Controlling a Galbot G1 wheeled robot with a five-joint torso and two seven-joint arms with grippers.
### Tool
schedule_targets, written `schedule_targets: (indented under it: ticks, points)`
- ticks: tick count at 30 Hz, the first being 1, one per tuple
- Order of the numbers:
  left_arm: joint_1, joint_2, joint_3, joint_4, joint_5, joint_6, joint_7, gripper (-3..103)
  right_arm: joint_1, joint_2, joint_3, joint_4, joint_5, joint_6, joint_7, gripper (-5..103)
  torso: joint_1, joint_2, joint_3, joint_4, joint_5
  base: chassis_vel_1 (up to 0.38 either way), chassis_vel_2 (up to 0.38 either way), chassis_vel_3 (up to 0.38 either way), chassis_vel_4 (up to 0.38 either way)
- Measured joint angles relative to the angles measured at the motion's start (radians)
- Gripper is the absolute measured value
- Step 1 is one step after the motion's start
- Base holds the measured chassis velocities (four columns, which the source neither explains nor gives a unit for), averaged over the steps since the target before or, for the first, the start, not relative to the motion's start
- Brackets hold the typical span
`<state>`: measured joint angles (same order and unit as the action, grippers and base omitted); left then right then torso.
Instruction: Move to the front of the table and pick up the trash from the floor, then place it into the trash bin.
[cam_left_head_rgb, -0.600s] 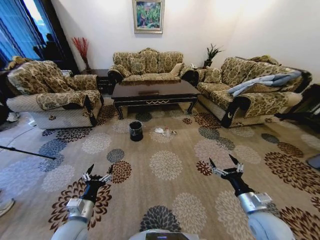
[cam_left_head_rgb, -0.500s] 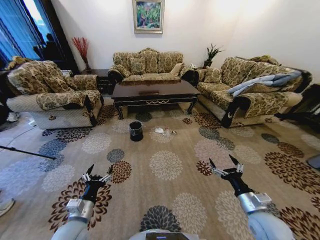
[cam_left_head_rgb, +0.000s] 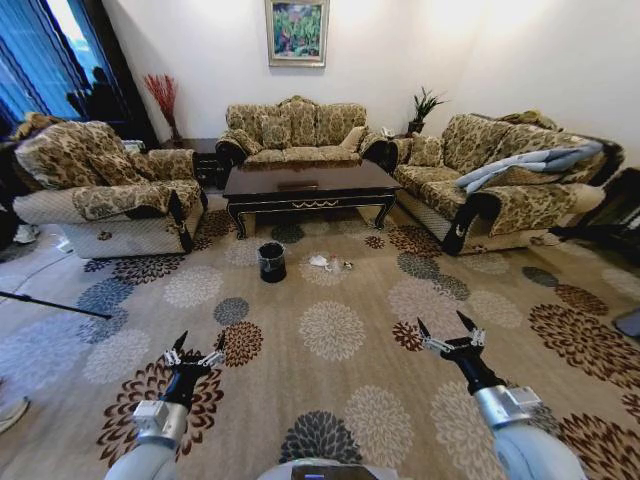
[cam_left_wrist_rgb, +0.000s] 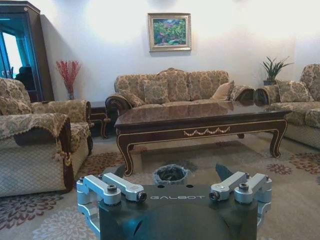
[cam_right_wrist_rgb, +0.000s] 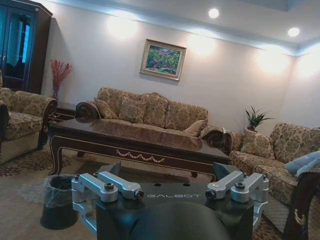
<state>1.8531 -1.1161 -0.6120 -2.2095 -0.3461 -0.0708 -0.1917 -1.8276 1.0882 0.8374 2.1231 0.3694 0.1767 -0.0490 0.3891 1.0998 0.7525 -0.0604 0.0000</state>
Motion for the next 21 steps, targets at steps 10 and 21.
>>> schedule_targets:
  ticks: [10, 21]
  points:
    - [0.0, -0.01, 0.038, -0.027, -0.005, 0.031, 0.006, 100, 0.012, -0.004, -0.002, -0.011, 0.017, -0.006, 0.014, 100, -0.012, -0.026, -0.014, 0.0, 0.0001, 0.0, 0.0, 0.0, 0.0]
    - [-0.019, -0.016, 0.051, -0.011, 0.005, 0.031, -0.003, 100, 0.011, -0.005, -0.002, -0.015, 0.016, -0.006, 0.016, 100, -0.04, -0.09, -0.049, 0.0, 0.0, 0.0, 0.0, 0.0, 0.0]
